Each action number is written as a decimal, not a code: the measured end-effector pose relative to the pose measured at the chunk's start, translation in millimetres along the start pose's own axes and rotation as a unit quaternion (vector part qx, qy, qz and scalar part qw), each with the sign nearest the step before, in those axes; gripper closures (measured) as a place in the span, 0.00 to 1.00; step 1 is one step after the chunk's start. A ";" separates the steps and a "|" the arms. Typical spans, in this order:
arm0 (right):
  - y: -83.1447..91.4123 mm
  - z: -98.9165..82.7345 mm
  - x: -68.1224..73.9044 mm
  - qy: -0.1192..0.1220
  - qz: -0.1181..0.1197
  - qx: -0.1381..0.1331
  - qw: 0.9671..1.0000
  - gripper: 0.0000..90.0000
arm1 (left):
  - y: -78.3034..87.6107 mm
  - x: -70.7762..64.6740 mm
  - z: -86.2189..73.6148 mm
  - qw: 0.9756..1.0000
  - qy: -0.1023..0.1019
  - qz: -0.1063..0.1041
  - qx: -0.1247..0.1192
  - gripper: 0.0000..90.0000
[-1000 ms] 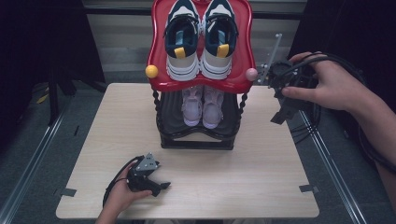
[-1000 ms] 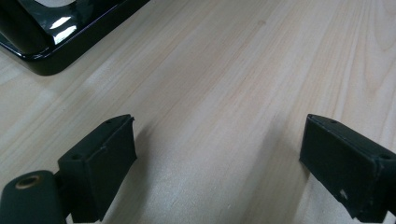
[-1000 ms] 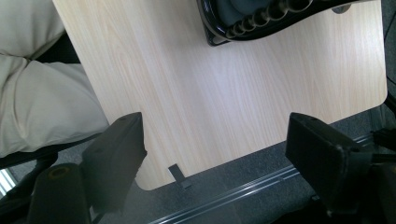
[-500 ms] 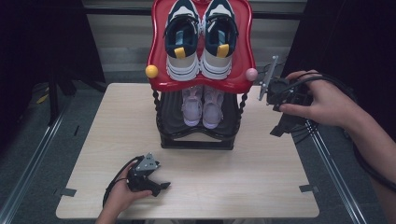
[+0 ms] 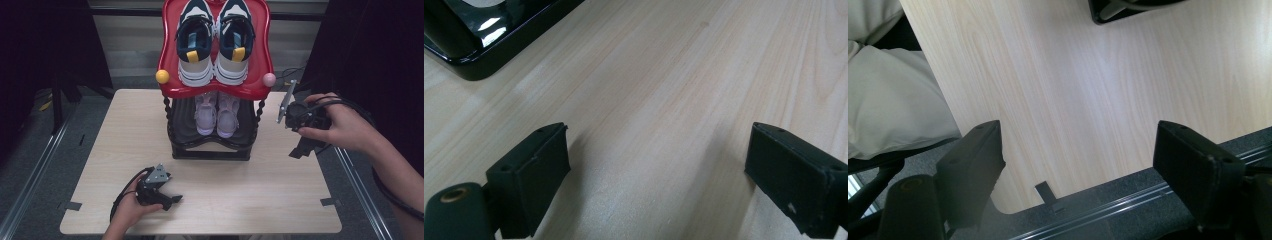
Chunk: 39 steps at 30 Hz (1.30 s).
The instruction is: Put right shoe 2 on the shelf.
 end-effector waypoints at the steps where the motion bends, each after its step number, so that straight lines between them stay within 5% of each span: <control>1: -2.4 -1.4 0.5 -0.003 0.000 0.001 1.000 0.22 | 0.0 0.0 0.0 1.000 0.000 0.000 0.000 0.11; 39: -105.1 -29.1 9.6 -0.017 0.042 0.003 0.999 0.22 | -0.2 0.0 0.0 1.000 0.000 0.001 -0.001 0.11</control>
Point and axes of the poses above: each handheld gripper's, and its own axes: y roughly backward along the jaws, z roughly out of its top, x roughly to its left, the point moved 4 cm from there along -y, roughly forward along the jaws, and after that the axes turned 9 degrees about -y, right-handed, at the moved point
